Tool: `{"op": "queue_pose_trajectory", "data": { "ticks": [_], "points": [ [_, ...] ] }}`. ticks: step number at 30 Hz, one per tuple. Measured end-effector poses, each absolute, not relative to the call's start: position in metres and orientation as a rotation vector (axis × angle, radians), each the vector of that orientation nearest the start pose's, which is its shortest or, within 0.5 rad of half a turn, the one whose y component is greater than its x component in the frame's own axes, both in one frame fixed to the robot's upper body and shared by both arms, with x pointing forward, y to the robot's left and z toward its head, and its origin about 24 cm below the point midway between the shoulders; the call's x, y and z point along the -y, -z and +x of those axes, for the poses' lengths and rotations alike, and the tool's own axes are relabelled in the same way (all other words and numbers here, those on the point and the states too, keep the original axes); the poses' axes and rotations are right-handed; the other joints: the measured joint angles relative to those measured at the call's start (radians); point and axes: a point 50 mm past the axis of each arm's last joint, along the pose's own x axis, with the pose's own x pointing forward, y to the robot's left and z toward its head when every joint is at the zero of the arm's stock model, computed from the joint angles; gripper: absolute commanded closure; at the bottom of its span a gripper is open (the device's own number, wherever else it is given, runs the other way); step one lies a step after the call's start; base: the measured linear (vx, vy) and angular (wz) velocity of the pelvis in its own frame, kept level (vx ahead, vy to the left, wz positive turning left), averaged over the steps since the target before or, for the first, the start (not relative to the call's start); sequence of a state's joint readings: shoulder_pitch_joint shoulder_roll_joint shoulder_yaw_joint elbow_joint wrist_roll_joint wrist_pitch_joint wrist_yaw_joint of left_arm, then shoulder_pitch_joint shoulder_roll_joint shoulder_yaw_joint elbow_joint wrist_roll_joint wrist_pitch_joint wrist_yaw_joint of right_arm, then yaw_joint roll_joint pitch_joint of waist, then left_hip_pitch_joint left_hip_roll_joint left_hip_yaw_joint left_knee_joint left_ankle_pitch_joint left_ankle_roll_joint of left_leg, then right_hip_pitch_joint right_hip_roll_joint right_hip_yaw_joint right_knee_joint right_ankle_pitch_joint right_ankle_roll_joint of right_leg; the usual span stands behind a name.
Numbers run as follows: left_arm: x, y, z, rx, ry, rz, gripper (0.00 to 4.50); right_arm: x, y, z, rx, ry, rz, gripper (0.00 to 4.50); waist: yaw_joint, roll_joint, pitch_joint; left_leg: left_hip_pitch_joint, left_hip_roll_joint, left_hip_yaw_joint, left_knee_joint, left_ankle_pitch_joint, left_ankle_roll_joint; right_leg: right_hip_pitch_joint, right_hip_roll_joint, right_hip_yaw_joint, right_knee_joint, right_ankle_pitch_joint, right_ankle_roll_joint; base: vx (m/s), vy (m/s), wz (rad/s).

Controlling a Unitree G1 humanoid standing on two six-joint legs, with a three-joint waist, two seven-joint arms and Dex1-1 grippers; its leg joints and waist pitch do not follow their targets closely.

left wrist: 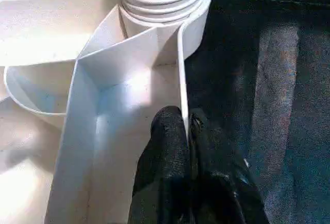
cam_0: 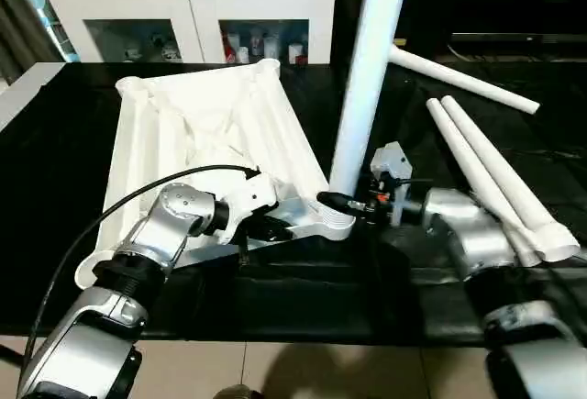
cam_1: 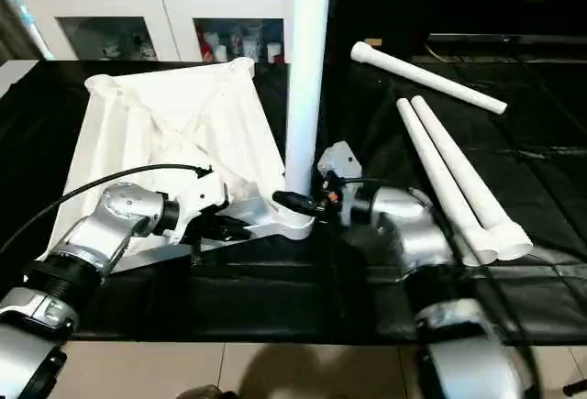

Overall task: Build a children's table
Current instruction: Rotate leg to tighten

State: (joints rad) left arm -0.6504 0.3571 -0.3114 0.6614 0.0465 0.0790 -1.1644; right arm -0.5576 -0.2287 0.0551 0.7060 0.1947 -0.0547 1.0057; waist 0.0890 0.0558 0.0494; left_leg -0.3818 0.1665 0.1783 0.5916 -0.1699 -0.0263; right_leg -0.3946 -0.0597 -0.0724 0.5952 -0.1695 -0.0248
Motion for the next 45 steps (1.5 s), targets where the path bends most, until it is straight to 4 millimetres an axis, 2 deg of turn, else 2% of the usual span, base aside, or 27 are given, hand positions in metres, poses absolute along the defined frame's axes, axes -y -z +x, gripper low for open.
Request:
{"op": "queue_pose_trajectory", "data": {
  "ticks": [11,21,29,36,45],
  "points": [
    [-0.127,-0.054,0.326,-0.452,1.309,0.448,4.5,0.134,-0.047,0.312,-0.074,-0.949,0.005,2.59,0.012,0.0,0.0,-0.001,0.0,0.0,-0.001,0.0,0.0,0.0,0.0,0.0,-0.001,0.0,0.001,0.0,0.0,0.0],
    [-0.126,-0.053,0.326,-0.448,1.312,0.445,4.5,0.13,-0.047,0.305,-0.019,-0.947,-0.13,2.59,0.005,0.0,0.0,-0.001,-0.001,0.0,-0.001,0.0,0.0,0.0,0.0,0.001,-0.001,-0.003,0.005,0.0,0.0,0.0],
    [-0.126,-0.053,0.325,-0.445,1.325,0.448,4.5,0.135,-0.053,0.31,-0.05,-1.055,-0.197,2.59,0.006,0.0,0.0,-0.001,-0.001,0.0,-0.001,0.0,0.0,0.0,0.0,0.001,-0.002,-0.002,0.004,0.0,0.0,0.0],
    [-0.123,-0.054,0.324,-0.443,1.367,0.459,4.5,0.143,-0.06,0.312,-0.082,-1.173,-0.258,2.59,0.015,-0.001,-0.001,-0.002,-0.001,0.0,-0.002,-0.001,0.0,0.0,0.0,0.0,-0.002,-0.002,0.003,0.0,0.0,0.0],
    [-0.124,-0.054,0.326,-0.458,1.386,0.468,4.5,0.144,-0.063,0.318,-0.118,-1.242,-0.273,2.59,0.013,-0.002,-0.001,-0.001,-0.001,0.0,-0.001,-0.001,0.0,0.0,0.0,0.0,-0.001,-0.002,0.003,0.0,0.0,0.0]
  ]
}}
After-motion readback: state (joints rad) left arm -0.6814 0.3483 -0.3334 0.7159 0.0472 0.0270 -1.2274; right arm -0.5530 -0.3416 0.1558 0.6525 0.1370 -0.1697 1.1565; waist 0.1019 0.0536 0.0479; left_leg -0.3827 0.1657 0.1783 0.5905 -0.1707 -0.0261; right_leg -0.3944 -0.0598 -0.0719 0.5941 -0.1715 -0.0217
